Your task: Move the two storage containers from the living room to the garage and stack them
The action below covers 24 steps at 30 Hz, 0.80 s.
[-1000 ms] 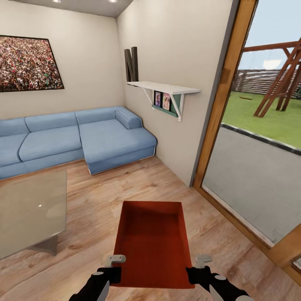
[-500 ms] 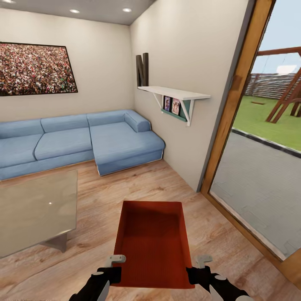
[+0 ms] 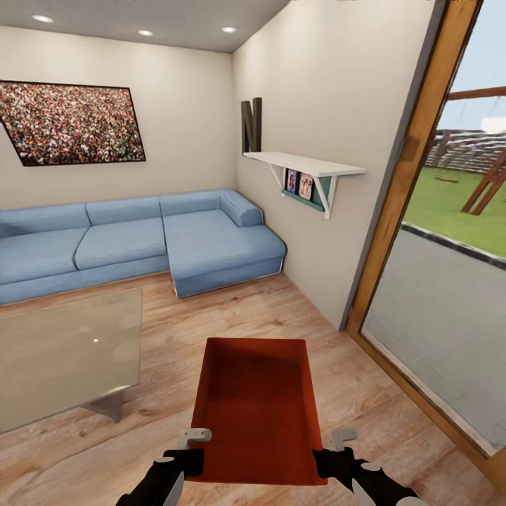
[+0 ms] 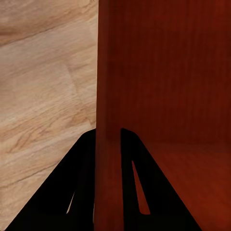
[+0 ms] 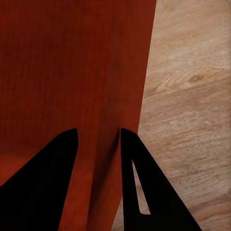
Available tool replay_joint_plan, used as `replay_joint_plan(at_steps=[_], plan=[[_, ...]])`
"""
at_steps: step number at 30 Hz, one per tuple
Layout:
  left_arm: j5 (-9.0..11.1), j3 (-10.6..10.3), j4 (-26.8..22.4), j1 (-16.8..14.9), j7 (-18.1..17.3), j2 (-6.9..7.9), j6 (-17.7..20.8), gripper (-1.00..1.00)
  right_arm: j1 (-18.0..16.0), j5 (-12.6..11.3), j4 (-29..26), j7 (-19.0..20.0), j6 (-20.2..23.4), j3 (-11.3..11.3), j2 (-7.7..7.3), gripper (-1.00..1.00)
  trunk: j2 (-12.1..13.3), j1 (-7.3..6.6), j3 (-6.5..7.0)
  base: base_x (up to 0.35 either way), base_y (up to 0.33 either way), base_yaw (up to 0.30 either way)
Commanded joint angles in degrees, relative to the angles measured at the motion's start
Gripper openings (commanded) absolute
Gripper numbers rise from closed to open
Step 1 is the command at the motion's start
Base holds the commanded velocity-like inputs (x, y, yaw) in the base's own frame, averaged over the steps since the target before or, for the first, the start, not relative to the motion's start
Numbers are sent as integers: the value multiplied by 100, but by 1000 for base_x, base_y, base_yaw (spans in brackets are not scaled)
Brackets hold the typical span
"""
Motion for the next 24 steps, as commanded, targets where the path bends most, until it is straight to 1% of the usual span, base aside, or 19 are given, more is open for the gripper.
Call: replay_joint_plan(at_steps=[1, 24], plan=[[-56, 10, -19, -3, 4, 44, 33, -100, -5, 46, 13, 249, -25, 51, -2, -100, 36, -22, 12, 0, 0, 14], [-56, 10, -18, -4, 4, 44, 51, -100, -5, 61, 13, 245, -43, 54, -3, -100, 958, -527, 427, 0, 0, 1]])
